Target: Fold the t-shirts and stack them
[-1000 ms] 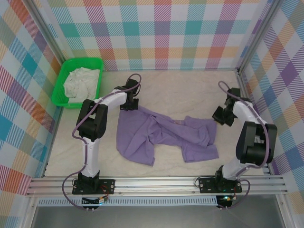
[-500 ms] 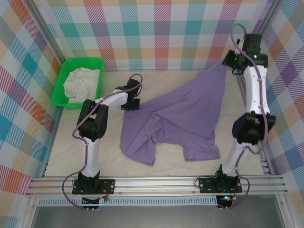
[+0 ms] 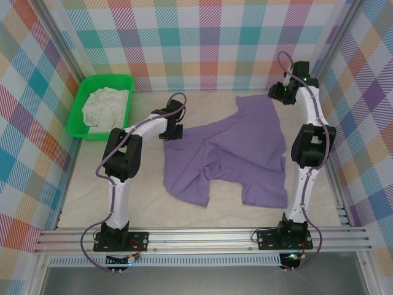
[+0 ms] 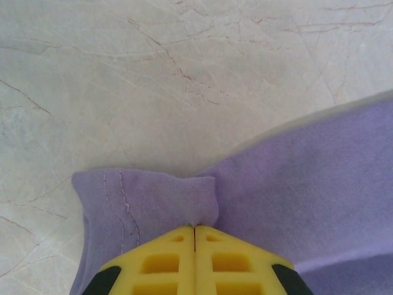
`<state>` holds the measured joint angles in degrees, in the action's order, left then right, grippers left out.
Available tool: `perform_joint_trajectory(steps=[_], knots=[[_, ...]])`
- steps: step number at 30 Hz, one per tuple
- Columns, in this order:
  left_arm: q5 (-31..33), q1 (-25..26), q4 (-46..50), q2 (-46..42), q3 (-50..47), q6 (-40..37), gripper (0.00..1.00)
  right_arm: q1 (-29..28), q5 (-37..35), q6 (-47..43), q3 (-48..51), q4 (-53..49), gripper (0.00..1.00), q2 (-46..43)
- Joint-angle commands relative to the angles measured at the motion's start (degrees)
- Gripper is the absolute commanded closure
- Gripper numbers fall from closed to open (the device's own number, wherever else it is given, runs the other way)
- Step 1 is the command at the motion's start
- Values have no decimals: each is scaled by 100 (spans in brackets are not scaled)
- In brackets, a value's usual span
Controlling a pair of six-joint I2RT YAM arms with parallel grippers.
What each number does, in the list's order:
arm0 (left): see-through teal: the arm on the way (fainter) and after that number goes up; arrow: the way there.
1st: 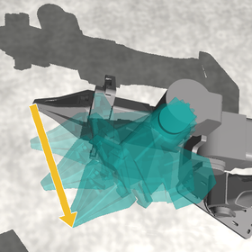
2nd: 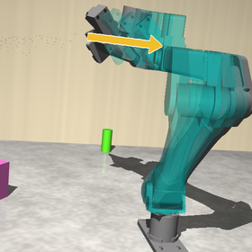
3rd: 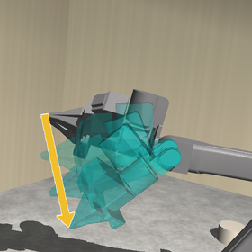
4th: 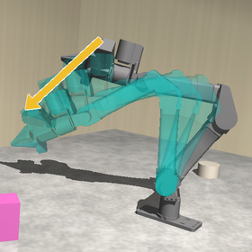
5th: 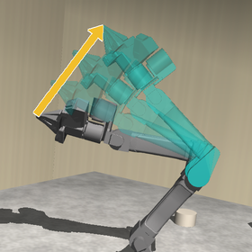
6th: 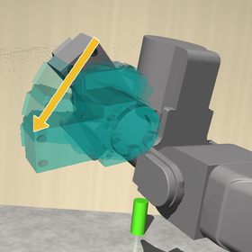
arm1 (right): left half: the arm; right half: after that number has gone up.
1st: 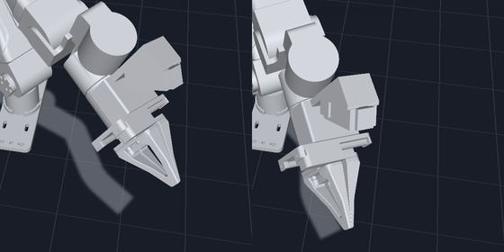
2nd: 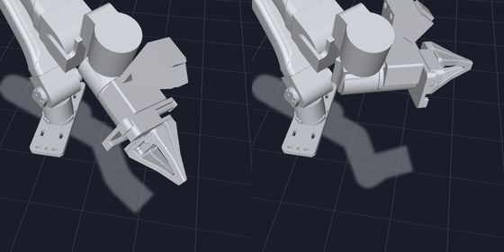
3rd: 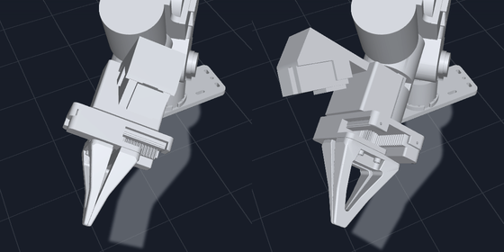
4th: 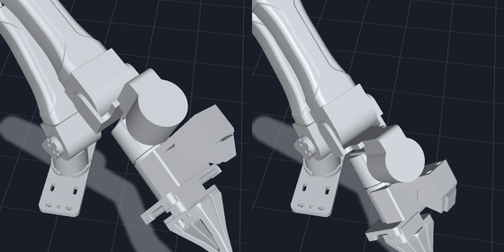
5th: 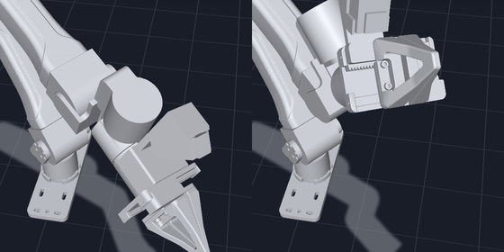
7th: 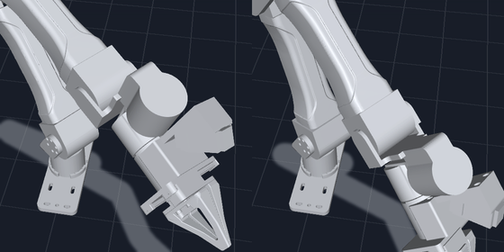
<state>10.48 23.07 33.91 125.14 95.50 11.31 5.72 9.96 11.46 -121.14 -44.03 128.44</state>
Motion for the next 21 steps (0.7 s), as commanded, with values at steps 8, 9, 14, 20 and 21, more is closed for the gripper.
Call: perform_joint_trajectory(steps=[8, 9, 14, 20, 21], knots=[[624, -12, 72, 456, 604, -71, 100, -597, 614, 1295, 4820, 1252, 55, -3520], [667, -28, 125, 572, 786, -109, 100, -720, 594, 1393, 5188, 1294, 55, -3759], [900, -189, 601, 1406, 2188, -397, 100, -1550, 242, 1795, 6487, 1199, 55, -4819], [933, -553, 1994, 3109, 5456, -622, 100, -2093, 10, 2535, 7738, 1050, 55, -5949], [832, -632, 2101, 3328, 5906, -569, 100, -2171, -20, 2711, 7981, 1049, 54, -6160]])
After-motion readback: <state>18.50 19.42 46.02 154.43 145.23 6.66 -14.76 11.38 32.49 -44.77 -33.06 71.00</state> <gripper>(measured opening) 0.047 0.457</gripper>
